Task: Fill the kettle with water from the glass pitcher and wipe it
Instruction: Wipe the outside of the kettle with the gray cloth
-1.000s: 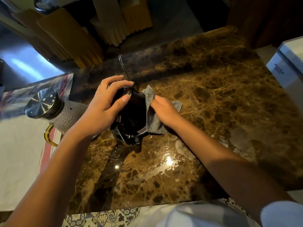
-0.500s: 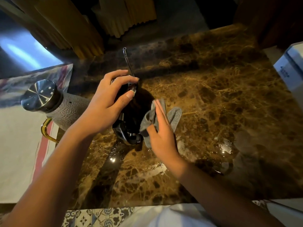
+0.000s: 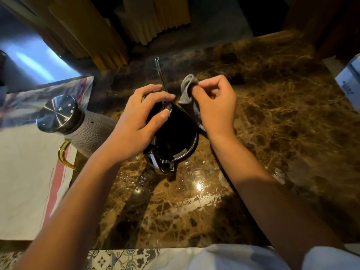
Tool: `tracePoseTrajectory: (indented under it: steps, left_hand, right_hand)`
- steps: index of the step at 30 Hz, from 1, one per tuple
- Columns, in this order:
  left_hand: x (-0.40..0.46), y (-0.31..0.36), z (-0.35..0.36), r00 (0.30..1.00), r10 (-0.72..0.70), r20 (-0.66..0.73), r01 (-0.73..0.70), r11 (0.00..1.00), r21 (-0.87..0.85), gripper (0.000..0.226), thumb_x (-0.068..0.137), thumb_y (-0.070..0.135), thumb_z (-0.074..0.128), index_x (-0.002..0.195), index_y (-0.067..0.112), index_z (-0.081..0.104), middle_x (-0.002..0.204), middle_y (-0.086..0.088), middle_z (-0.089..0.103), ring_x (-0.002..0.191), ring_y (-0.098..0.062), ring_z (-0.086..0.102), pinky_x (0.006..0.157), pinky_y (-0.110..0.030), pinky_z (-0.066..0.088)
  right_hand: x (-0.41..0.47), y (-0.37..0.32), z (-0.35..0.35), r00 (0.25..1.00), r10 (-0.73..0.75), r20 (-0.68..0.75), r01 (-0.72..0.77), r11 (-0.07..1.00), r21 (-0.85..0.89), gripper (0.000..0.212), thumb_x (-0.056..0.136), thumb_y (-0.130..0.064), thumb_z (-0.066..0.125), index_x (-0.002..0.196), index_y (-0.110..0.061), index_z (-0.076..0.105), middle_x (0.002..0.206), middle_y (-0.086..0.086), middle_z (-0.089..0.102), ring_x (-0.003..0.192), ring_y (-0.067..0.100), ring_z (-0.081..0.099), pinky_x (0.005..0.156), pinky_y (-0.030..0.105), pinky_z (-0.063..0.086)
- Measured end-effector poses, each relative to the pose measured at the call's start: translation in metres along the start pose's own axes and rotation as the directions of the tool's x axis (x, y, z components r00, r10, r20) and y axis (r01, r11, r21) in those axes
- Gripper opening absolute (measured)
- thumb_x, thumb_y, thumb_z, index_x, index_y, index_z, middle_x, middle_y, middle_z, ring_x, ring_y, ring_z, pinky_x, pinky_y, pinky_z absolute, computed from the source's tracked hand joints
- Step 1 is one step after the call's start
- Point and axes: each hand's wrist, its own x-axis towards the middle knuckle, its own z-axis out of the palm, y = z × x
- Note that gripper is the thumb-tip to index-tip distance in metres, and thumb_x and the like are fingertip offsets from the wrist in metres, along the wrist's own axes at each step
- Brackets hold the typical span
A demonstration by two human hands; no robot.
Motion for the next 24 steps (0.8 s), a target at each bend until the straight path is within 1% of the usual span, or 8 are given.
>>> tracePoseTrajectory:
  steps: [3,6,9,14,17,19,22,24]
  left_hand:
    - [-0.001,-0.001,-0.001,1.000,0.003,-0.008,-0.003,1.000,0.007,0.038,0.103,0.038,0.050,0.141,0.037,0.051,0.156,0.009,0.034,0.146,-0.011,0.028,0.119,-0.047,0.033]
    - [-0.001,-0.001,-0.001,1.000,0.003,-0.004,-0.003,1.000,-0.002,0.038,0.103,0.035,0.051,0.140,0.037,0.050,0.155,0.009,0.034,0.145,-0.011,0.029,0.119,-0.046,0.034]
    - [-0.001,0.000,0.000,1.000,0.009,0.001,-0.009,1.000,0.005,0.038,0.102,0.035,0.052,0.141,0.038,0.050,0.155,0.009,0.034,0.146,-0.011,0.028,0.118,-0.045,0.034]
    - [0.001,0.001,0.000,1.000,0.009,-0.011,-0.009,1.000,0.009,0.038,0.102,0.035,0.052,0.141,0.033,0.053,0.155,0.007,0.036,0.145,-0.012,0.030,0.118,-0.038,0.033]
    - [0.002,0.004,0.004,0.999,-0.016,-0.035,0.016,1.000,-0.005,0.036,0.103,0.037,0.051,0.139,0.032,0.054,0.153,0.006,0.037,0.143,-0.013,0.034,0.116,-0.042,0.038]
    - [0.001,0.004,0.007,0.998,-0.032,-0.062,0.032,0.999,-0.008,0.035,0.103,0.038,0.051,0.137,0.033,0.055,0.151,0.007,0.037,0.142,-0.013,0.035,0.113,-0.046,0.041]
    - [-0.003,0.005,0.012,0.993,-0.044,-0.111,0.046,0.999,0.022,0.033,0.104,0.039,0.050,0.137,0.034,0.055,0.151,0.007,0.037,0.141,-0.013,0.035,0.113,-0.048,0.041]
    - [-0.004,0.006,0.015,0.990,-0.054,-0.134,0.060,0.997,0.040,0.033,0.105,0.038,0.050,0.137,0.033,0.054,0.151,0.006,0.037,0.142,-0.012,0.035,0.113,-0.048,0.040]
  right_hand:
    - [-0.004,0.007,0.024,0.965,0.259,0.044,-0.262,0.936,0.233,0.007,0.094,-0.007,0.070,0.095,-0.013,0.067,0.087,0.004,0.074,0.079,0.013,0.071,0.074,0.027,0.059]
    - [-0.023,0.016,0.029,0.955,0.250,0.162,-0.277,0.945,0.173,0.010,0.100,-0.014,0.065,0.102,-0.014,0.075,0.094,-0.001,0.078,0.090,0.010,0.075,0.080,0.025,0.061]
    - [-0.016,0.024,0.017,0.926,0.299,0.231,-0.325,0.942,0.083,0.011,0.096,-0.011,0.068,0.096,-0.018,0.077,0.089,-0.004,0.078,0.085,0.009,0.075,0.075,0.024,0.061]
    - [-0.001,0.041,-0.008,0.872,0.365,0.326,-0.362,0.929,-0.072,0.014,0.090,-0.010,0.070,0.091,-0.021,0.078,0.095,0.002,0.079,0.094,0.024,0.076,0.087,0.046,0.063]
    - [-0.013,0.052,-0.022,0.887,0.328,0.326,-0.316,0.944,-0.093,0.015,0.089,-0.009,0.071,0.092,-0.023,0.076,0.098,0.004,0.077,0.097,0.028,0.074,0.087,0.046,0.063]
    - [-0.028,0.059,-0.030,0.903,0.282,0.324,-0.255,0.959,-0.123,0.024,0.089,-0.008,0.071,0.088,-0.031,0.074,0.097,-0.002,0.075,0.089,0.018,0.073,0.081,0.040,0.063]
    - [-0.055,0.068,-0.038,0.939,0.136,0.315,-0.063,0.970,-0.233,0.031,0.089,-0.003,0.072,0.086,-0.033,0.069,0.099,-0.011,0.064,0.084,0.002,0.065,0.078,0.027,0.055]
    - [-0.077,0.073,-0.038,0.954,0.000,0.298,0.104,0.936,-0.335,0.020,0.089,-0.005,0.072,0.089,-0.026,0.070,0.099,-0.013,0.061,0.088,0.003,0.064,0.079,0.027,0.056]
